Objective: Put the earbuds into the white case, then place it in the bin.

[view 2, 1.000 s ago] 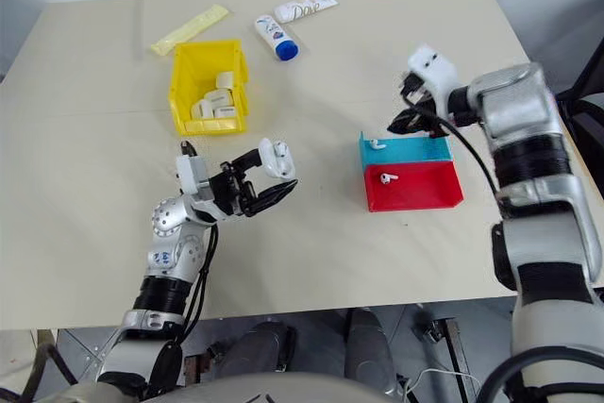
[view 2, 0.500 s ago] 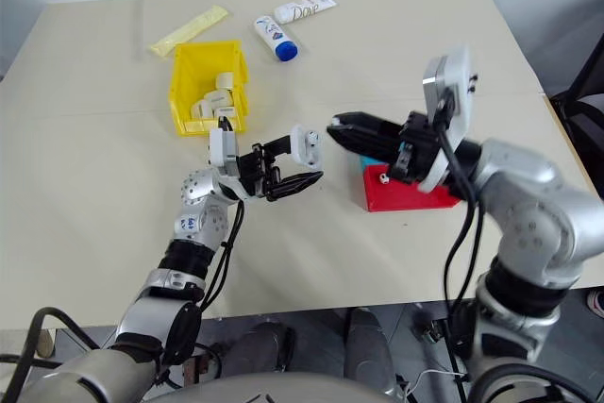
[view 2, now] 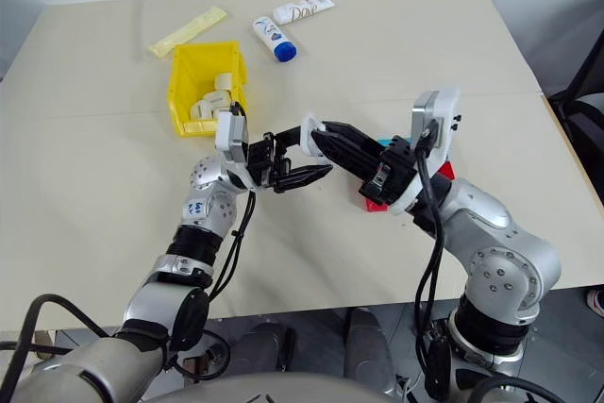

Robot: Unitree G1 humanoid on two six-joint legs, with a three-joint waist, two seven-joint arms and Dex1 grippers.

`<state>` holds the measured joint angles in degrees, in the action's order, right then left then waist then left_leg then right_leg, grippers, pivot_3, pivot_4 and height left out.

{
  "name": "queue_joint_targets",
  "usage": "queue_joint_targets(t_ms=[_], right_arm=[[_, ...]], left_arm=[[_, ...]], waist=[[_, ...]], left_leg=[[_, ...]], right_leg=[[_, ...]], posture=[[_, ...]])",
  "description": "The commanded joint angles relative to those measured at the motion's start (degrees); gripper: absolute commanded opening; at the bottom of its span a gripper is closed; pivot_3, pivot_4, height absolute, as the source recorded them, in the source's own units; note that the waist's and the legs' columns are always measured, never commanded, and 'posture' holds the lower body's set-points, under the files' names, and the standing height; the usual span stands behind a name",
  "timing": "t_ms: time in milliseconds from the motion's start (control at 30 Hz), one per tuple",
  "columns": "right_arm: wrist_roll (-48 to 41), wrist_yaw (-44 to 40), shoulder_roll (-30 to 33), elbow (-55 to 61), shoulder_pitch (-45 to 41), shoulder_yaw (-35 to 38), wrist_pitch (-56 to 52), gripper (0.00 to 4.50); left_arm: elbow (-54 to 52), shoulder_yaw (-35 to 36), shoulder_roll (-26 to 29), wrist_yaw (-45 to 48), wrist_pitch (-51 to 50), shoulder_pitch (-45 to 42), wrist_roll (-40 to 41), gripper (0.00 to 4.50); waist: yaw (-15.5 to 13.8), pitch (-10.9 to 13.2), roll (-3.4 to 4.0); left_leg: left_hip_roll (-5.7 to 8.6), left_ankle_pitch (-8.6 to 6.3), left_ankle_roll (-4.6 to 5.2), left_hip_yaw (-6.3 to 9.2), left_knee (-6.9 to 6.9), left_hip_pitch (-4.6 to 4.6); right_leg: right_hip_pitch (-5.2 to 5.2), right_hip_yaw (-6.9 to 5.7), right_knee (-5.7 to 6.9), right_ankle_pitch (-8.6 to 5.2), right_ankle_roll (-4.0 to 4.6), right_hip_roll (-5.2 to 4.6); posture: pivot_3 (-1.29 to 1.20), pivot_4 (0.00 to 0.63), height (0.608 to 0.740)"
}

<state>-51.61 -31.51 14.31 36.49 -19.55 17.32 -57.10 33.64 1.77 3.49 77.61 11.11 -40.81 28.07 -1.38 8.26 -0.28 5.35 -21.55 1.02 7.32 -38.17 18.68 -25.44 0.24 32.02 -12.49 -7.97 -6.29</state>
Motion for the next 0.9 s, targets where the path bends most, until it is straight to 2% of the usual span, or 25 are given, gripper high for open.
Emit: queue_joint_targets(t_ms=[33,467,900], right_arm=[[-1.1,0.0,1.5,-0.4,-0.5,-1.2,3.8,0.47],[0.1,-1.2,3.0,-4.6,2.3,-7.5,11.1,0.47],[3.5,-4.3,12.2,-3.2,8.1,-11.7,16.4,0.47]], left_arm=[[-3.3,0.5,0.2,0.5,-0.5,-0.4,1.3,2.76],[-5.1,0.3,-0.9,-0.4,-0.1,0.2,1.3,2.76],[-4.2,1.9,0.4,-0.4,1.0,0.0,1.4,2.76]], waist=[[-0.1,0.0,0.0],[-0.1,0.0,-0.01],[-0.1,0.0,-0.01]], left_leg=[[0.0,0.0,0.0,0.0,0.0,0.0],[-0.01,0.0,0.0,0.0,0.0,-0.02],[0.0,0.0,0.0,-0.02,0.0,-0.02]], right_leg=[[0.01,0.0,0.0,0.0,0.0,0.0],[0.02,0.0,-0.01,0.0,0.0,0.01],[0.03,0.01,-0.04,0.0,0.0,0.0]], posture=[[0.0,0.15,0.74],[0.0,0.15,0.74],[0.0,0.15,0.74]])
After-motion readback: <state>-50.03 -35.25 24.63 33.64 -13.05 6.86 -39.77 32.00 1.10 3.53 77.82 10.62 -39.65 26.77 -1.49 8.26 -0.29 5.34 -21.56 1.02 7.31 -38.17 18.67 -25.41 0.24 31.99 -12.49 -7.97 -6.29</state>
